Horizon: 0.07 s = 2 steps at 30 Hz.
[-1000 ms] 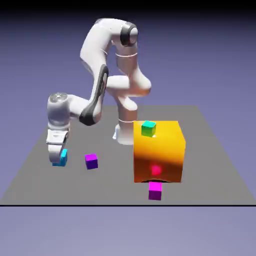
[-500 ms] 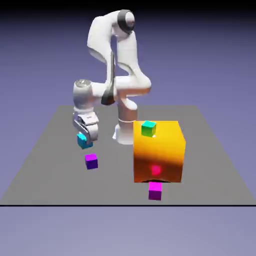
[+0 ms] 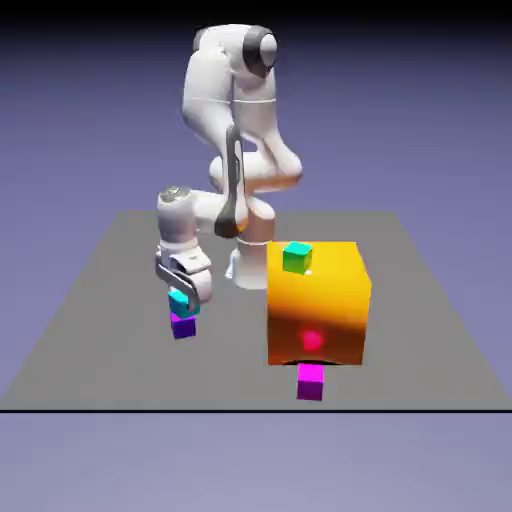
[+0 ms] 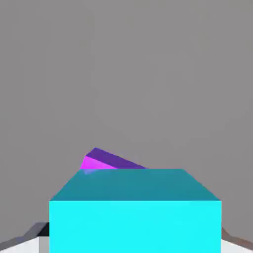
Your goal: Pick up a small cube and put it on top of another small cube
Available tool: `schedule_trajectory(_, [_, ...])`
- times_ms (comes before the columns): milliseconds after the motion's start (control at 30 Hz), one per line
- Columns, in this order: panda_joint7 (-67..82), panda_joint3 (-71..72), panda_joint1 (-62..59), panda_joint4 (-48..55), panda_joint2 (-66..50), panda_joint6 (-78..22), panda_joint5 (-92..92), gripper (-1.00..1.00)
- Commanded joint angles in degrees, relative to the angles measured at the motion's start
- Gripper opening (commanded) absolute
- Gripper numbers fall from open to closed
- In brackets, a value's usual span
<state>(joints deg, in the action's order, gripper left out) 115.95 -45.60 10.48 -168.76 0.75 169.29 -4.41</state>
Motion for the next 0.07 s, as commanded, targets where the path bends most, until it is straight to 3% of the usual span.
schedule_trajectory(0, [0.0, 0.0, 0.1, 0.0, 0.0, 0.0, 0.0, 1.0])
schedule_trajectory(33, [-1.7, -0.3, -0.2, 0.1, 1.9, -1.7, -2.5, 1.0])
